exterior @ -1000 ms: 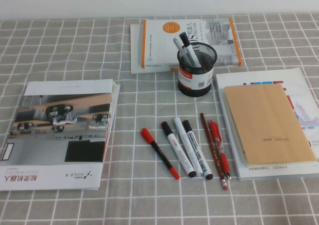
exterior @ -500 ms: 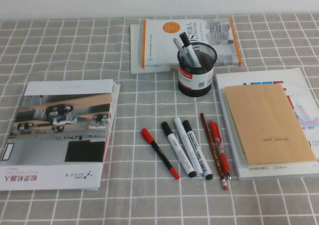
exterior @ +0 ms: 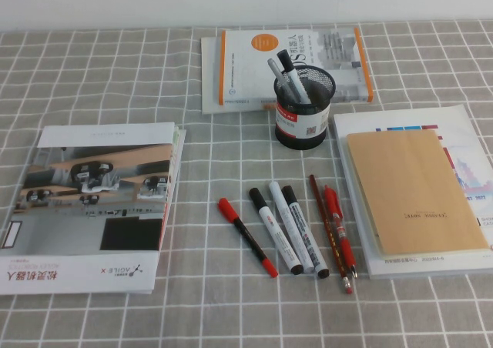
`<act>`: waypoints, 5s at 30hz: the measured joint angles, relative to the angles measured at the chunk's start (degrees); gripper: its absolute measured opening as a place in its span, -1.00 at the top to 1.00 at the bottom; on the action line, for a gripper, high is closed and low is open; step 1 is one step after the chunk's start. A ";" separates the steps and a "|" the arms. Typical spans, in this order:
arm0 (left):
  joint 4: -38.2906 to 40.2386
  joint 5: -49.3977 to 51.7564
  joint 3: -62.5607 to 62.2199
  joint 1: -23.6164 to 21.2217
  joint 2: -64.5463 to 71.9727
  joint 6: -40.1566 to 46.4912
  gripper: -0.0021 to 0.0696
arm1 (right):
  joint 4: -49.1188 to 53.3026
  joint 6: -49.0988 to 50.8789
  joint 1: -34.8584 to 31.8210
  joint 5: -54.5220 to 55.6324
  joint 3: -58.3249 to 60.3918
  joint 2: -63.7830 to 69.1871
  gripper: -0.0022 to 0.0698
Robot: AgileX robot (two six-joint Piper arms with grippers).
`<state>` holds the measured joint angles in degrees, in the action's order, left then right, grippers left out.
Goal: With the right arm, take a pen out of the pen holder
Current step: 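Take a marker out of the pen holder and lay it on the table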
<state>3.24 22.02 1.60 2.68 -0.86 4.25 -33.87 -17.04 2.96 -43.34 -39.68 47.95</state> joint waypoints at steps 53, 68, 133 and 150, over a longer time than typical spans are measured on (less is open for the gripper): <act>0.00 0.00 0.00 0.00 0.00 0.00 0.96 | 14.80 -13.70 24.83 46.18 -50.11 68.27 0.10; 0.00 0.00 0.00 0.00 0.00 0.00 0.96 | 14.64 -14.16 24.58 45.01 -53.53 72.76 0.10; 0.00 0.00 0.00 0.00 0.00 0.00 0.96 | 14.09 -14.30 24.50 50.92 -54.63 76.72 -0.22; 0.00 0.00 0.00 0.00 0.00 0.00 0.96 | 14.09 -14.30 24.69 48.67 -58.12 78.57 -0.07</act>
<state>3.24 22.02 1.60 2.68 -0.86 4.25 -19.79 -31.34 27.65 5.34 -97.80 126.52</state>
